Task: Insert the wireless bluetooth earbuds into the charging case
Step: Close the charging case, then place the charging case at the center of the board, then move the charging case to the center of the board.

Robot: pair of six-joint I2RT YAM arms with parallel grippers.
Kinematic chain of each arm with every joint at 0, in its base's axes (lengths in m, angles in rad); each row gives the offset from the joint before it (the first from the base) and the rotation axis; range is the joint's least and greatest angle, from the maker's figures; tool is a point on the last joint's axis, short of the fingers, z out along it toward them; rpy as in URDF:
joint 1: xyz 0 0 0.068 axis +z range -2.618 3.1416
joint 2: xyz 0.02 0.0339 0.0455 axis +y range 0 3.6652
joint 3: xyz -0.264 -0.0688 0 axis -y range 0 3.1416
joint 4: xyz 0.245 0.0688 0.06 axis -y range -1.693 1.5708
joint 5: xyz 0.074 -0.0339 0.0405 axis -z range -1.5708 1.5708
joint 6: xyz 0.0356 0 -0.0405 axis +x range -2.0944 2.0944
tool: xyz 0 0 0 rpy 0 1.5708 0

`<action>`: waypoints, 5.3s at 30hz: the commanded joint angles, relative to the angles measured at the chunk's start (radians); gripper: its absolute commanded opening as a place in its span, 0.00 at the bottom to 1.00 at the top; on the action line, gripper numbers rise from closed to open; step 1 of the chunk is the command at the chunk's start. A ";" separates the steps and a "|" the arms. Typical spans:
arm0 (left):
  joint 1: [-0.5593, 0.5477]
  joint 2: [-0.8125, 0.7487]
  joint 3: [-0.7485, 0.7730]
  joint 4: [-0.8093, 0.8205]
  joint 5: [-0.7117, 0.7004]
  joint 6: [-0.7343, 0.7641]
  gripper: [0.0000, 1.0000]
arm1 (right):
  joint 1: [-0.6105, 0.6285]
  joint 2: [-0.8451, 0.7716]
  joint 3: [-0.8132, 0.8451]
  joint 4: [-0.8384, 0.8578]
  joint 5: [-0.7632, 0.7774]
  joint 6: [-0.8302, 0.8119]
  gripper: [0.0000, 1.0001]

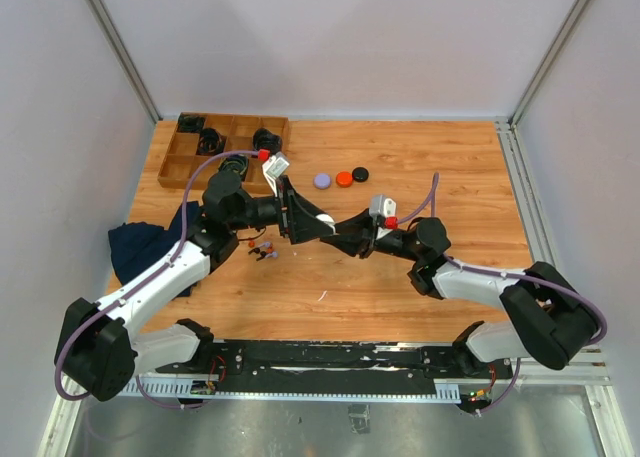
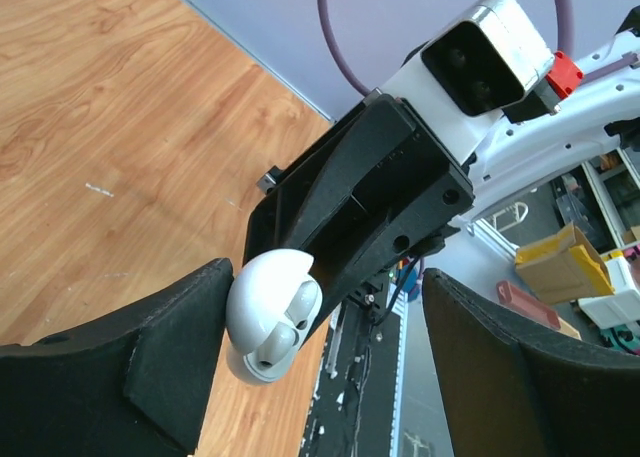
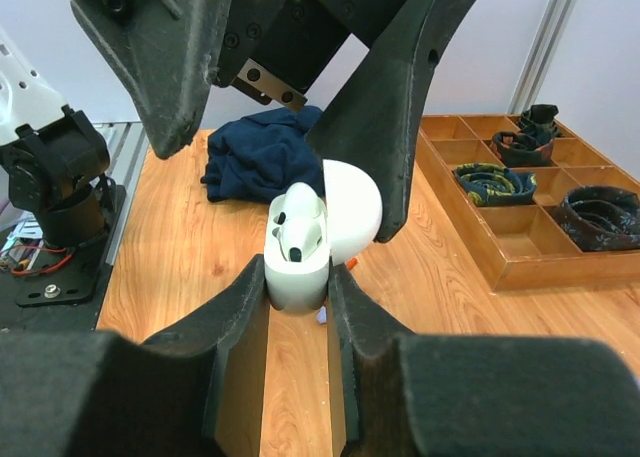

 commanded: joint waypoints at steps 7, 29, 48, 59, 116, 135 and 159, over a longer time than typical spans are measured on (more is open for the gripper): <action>0.009 -0.020 0.019 0.057 0.075 -0.002 0.78 | -0.028 0.015 0.002 0.038 -0.022 0.056 0.01; 0.030 -0.213 0.193 -0.676 -0.896 0.402 0.92 | -0.218 -0.229 0.123 -1.105 0.254 0.027 0.01; 0.038 -0.325 0.023 -0.598 -1.059 0.463 0.95 | -0.470 0.048 0.267 -1.626 0.214 -0.014 0.10; 0.127 -0.338 0.011 -0.587 -1.010 0.436 0.96 | -0.534 0.142 0.290 -1.665 0.227 -0.023 0.29; 0.187 -0.357 -0.016 -0.566 -0.989 0.447 0.96 | -0.282 0.964 1.325 -1.535 0.621 -0.414 0.62; 0.199 -0.361 -0.019 -0.559 -0.947 0.445 0.96 | -0.217 0.588 0.897 -1.575 0.594 -0.216 0.51; 0.199 -0.366 -0.024 -0.555 -0.958 0.443 0.96 | 0.091 0.237 0.447 -1.563 0.674 0.060 0.60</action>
